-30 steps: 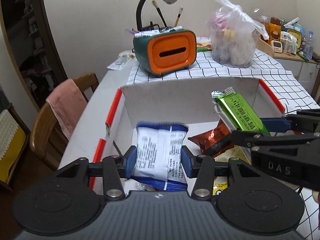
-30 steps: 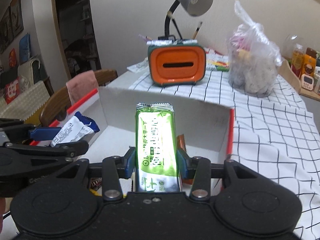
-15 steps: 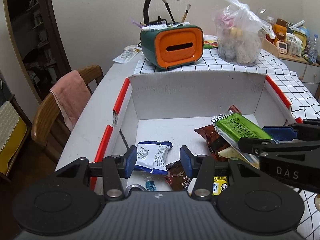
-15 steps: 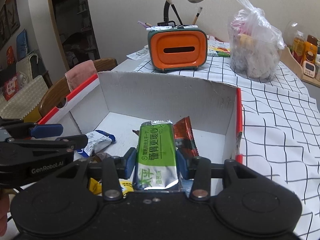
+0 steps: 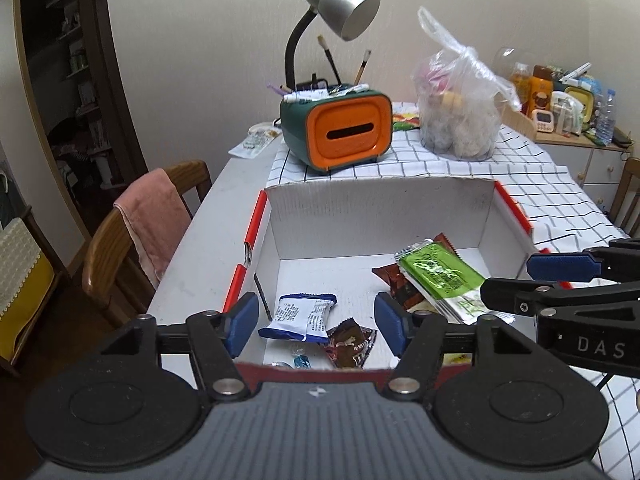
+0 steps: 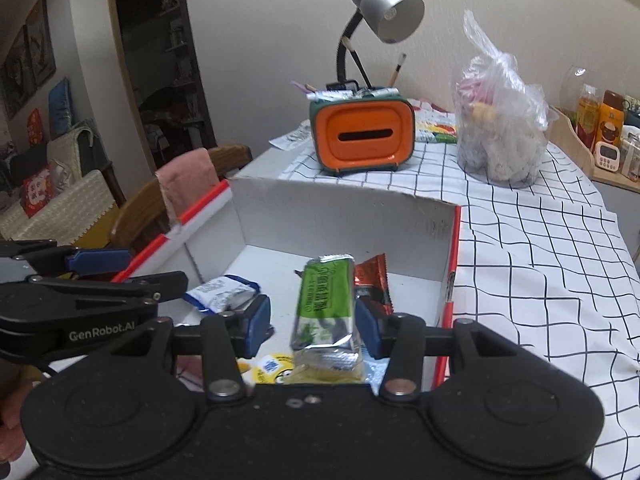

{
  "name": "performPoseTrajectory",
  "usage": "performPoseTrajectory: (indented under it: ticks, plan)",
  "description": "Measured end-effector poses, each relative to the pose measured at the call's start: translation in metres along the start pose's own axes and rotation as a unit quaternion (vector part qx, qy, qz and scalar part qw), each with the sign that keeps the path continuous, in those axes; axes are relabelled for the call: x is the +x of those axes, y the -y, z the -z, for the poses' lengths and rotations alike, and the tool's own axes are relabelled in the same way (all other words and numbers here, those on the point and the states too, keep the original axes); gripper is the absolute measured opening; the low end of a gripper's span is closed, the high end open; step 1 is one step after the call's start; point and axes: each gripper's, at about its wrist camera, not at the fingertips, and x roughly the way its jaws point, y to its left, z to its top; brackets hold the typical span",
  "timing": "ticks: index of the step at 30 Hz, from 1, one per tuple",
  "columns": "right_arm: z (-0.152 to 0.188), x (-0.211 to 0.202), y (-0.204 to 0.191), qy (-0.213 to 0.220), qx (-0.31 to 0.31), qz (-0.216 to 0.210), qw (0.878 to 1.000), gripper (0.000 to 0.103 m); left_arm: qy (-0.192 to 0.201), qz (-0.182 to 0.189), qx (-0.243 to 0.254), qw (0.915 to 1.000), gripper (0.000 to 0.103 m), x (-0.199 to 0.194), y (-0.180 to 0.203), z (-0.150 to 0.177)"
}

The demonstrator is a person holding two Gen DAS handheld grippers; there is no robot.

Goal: Organize snacks
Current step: 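Open both grippers to drop the bar and packet into the box, then withdraw both tools from the box toward the red bag and black packet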

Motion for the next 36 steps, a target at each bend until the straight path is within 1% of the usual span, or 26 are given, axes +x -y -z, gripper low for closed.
performPoseTrajectory:
  ticks: [3,5,7,9,10,11,15,19,22,24,25,27,28,32,36]
  plan:
    - [0.002,-0.014,-0.005,0.008,-0.003,-0.005,1.000,0.053,0.003,0.004,0.001,1.0000,0.066,-0.012,0.000,0.004]
    - [0.004,-0.023,-0.008,0.013,-0.004,-0.011,1.000,0.059,0.006,0.005,0.004,1.0000,0.069,-0.020,0.000,0.009]
    - [0.008,-0.033,-0.011,0.016,-0.003,-0.017,1.000,0.061,0.008,0.007,0.008,0.9999,0.073,-0.028,0.001,0.014]
    - [0.012,-0.041,-0.014,0.017,-0.002,-0.027,0.999,0.068,0.010,0.008,0.009,0.9999,0.075,-0.036,0.000,0.020]
    - [0.015,-0.045,-0.015,0.018,-0.002,-0.029,0.999,0.076,0.009,0.009,0.009,0.9999,0.075,-0.040,0.000,0.023]
    - [0.018,-0.050,-0.017,0.021,-0.003,-0.030,0.999,0.082,0.009,0.010,0.008,0.9999,0.075,-0.044,0.000,0.026]
    - [0.028,-0.065,-0.024,0.020,-0.007,-0.037,0.999,0.083,0.009,0.013,0.013,0.9998,0.082,-0.060,0.000,0.036]
    - [0.039,-0.078,-0.028,0.021,-0.011,-0.046,0.999,0.093,0.009,0.019,0.009,0.9997,0.085,-0.074,-0.001,0.046]
    - [0.048,-0.086,-0.029,0.020,-0.007,-0.055,0.998,0.095,0.006,0.021,0.008,0.9997,0.086,-0.082,-0.002,0.055]
    - [0.055,-0.091,-0.030,0.017,-0.009,-0.059,0.998,0.100,0.006,0.027,0.006,0.9996,0.088,-0.087,-0.002,0.062]
    - [0.058,-0.093,-0.030,0.016,-0.010,-0.061,0.998,0.103,0.005,0.032,0.006,0.9995,0.089,-0.090,-0.002,0.066]
    - [0.065,-0.097,-0.029,0.012,-0.012,-0.063,0.998,0.102,0.003,0.036,0.009,0.9993,0.095,-0.094,-0.002,0.073]
    - [0.069,-0.098,-0.029,0.009,-0.012,-0.065,0.998,0.103,0.001,0.036,0.012,0.9993,0.096,-0.095,-0.001,0.077]
    - [0.085,-0.102,-0.023,-0.003,-0.005,-0.071,0.997,0.103,-0.019,0.044,0.021,0.9986,0.097,-0.091,0.001,0.094]
    - [0.103,-0.104,-0.015,-0.020,0.006,-0.081,0.996,0.103,-0.058,0.053,0.038,0.9962,0.097,-0.079,0.005,0.116]
